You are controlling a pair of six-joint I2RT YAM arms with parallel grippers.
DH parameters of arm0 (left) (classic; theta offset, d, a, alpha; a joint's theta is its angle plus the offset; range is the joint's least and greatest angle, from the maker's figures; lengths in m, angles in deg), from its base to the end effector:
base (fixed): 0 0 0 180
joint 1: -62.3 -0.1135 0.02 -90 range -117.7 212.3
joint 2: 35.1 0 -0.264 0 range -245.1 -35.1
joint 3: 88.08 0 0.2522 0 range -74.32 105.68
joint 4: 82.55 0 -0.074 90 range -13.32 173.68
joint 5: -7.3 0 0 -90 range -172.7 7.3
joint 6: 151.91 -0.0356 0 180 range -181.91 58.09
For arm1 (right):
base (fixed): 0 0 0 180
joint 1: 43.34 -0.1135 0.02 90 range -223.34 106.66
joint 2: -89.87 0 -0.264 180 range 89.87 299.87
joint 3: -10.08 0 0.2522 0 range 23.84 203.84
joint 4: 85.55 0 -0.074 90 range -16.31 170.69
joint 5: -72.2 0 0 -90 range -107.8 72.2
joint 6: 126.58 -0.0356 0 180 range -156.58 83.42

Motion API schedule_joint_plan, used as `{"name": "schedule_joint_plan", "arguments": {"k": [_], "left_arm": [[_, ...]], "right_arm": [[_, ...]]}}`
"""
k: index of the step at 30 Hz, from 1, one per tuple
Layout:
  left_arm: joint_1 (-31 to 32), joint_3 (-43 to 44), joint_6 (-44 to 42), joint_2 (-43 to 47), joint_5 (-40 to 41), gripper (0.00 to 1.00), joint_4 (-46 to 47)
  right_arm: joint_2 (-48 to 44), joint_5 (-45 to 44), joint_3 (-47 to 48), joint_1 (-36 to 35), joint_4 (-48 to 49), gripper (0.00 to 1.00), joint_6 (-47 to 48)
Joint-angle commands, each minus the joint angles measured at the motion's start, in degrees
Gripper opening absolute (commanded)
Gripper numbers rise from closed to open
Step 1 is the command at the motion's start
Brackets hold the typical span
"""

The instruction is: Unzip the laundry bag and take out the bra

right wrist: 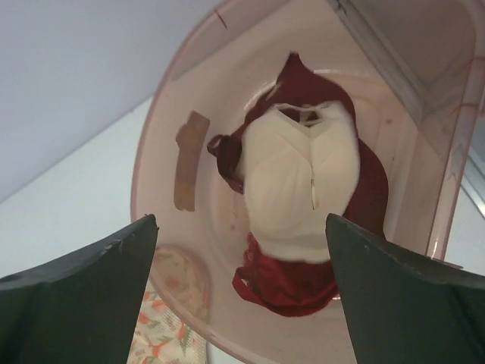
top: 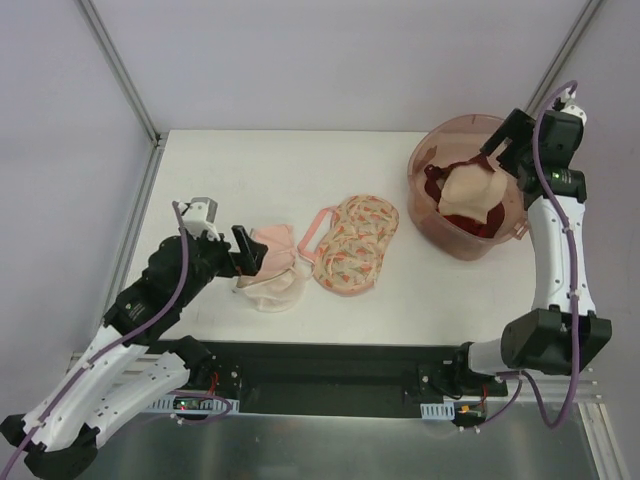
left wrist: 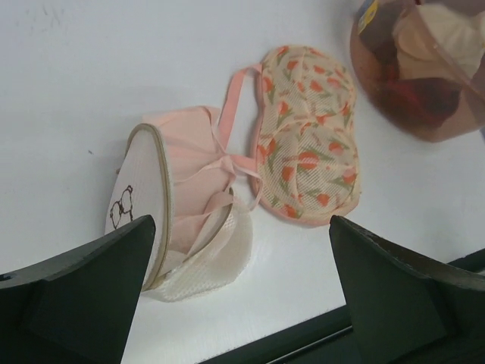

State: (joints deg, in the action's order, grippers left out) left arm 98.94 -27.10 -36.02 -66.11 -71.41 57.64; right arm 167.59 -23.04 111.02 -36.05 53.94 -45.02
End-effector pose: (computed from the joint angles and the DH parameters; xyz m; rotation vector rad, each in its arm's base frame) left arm 0.1001 -0.0657 0.3569 0.0193 1.7809 -0.6252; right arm 0.2973 -0.0413 0.4384 0.3184 1.8446 -0.0718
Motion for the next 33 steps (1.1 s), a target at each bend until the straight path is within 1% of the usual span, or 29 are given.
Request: {"name": "schedule_joint_plan", "arguments": {"k": [1,2,3,5,8,9,10,12,13,14,15,16,17,19,20,21,24,25,27,29,30,31,32,33], "left_arm": [[-0.5,-0.6,-3.3,-6.4,-1.1,0.99,0.6],[-0.6,-0.6,-3.3,-7.4,0.2,0.99,0.7],[-0.5,-0.6,-3.0,-8.2,0.7,0.99,0.8],[-0.5,-0.5,-1.7,-11.2,3.0,0.99,0.6],[-0.5,-0.6,-1.9,-15.0,3.6,0.99,0.6],[-0.5,-0.7,-1.7,-15.7,6.6,0.99,0.6],[-0.5,-1.0,-1.4,-16.9,8.3,0.99,0.3],[-0.5,-2.0,-1.1,-17.5,10.7,0.99,-0.1],[-0.5,-2.2,-1.5,-17.9,10.8,0.96,0.0],[-0.5,-2.7,-1.5,-18.4,10.7,0.89,0.0],[-0.5,-3.0,-1.5,-18.4,10.8,0.73,0.0],[-0.5,-3.3,-1.5,-19.2,11.1,0.04,-0.4],[-0.5,-3.4,-0.8,-19.4,11.5,0.00,-1.0],[-0.5,-3.5,-0.4,-18.7,11.5,0.00,-2.1],[-0.5,-3.8,0.2,-18.2,11.8,0.00,-2.3],[-0.5,-4.0,0.5,-17.3,11.9,0.00,-2.3],[-0.6,-4.6,1.7,-13.3,12.4,0.00,-2.3],[-0.7,-4.6,1.8,-11.6,12.4,0.00,-2.3],[-0.9,-4.3,1.8,-10.1,11.2,0.00,-2.3],[-1.0,-4.1,1.7,-8.4,10.2,0.00,-2.3],[-1.0,-4.1,1.5,-7.9,9.5,0.00,-2.3],[-1.0,-3.9,1.5,-7.3,9.3,0.00,-2.3],[-1.0,-3.9,1.4,-7.2,9.3,0.00,-2.3],[-1.0,-3.8,1.3,-7.3,9.3,0.00,-2.3]], "right_arm": [[-0.3,4.7,-0.8,0.1,-1.5,0.96,-1.7],[-1.1,6.8,-2.1,-1.2,0.4,0.96,-1.6],[-2.0,7.1,-3.3,-2.5,1.0,0.96,-0.4],[-4.8,3.7,-7.3,-7.1,0.9,0.96,1.6],[-8.5,0.8,-12.8,-12.5,2.5,0.96,2.3],[-9.4,0.5,-16.5,-15.2,2.9,0.96,1.9],[-10.2,0.6,-17.9,-16.6,3.5,0.96,1.5],[-11.0,-0.2,-19.8,-21.8,3.3,0.96,1.7],[-11.1,-1.2,-20.5,-23.9,3.1,0.96,1.9],[-10.7,-1.0,-20.8,-25.6,3.6,0.96,2.3],[-10.5,-0.7,-21.5,-29.2,4.0,0.96,2.4],[-10.0,-0.6,-22.0,-31.2,4.5,0.96,2.6],[-9.3,-0.3,-22.7,-35.1,6.8,0.98,3.5],[-5.5,0.4,-22.8,-39.2,8.3,0.99,4.7],[-3.8,1.1,-21.9,-42.8,7.8,0.99,5.5],[-0.4,2.1,-21.1,-44.4,8.1,0.97,5.6],[4.4,14.8,-19.4,-48.2,13.1,0.92,6.1],[8.2,19.6,-18.2,-48.9,13.6,0.91,5.6],[12.4,21.7,-14.1,-51.6,13.2,0.90,6.7],[18.0,22.5,-9.1,-53.7,11.7,0.92,7.1],[20.0,24.9,-7.0,-54.0,10.8,0.93,6.5],[24.6,25.7,-4.6,-54.2,9.6,0.93,6.3],[26.2,26.5,-0.7,-54.6,7.9,0.94,5.9],[27.7,26.9,0.3,-54.8,7.9,0.94,5.6]]}}
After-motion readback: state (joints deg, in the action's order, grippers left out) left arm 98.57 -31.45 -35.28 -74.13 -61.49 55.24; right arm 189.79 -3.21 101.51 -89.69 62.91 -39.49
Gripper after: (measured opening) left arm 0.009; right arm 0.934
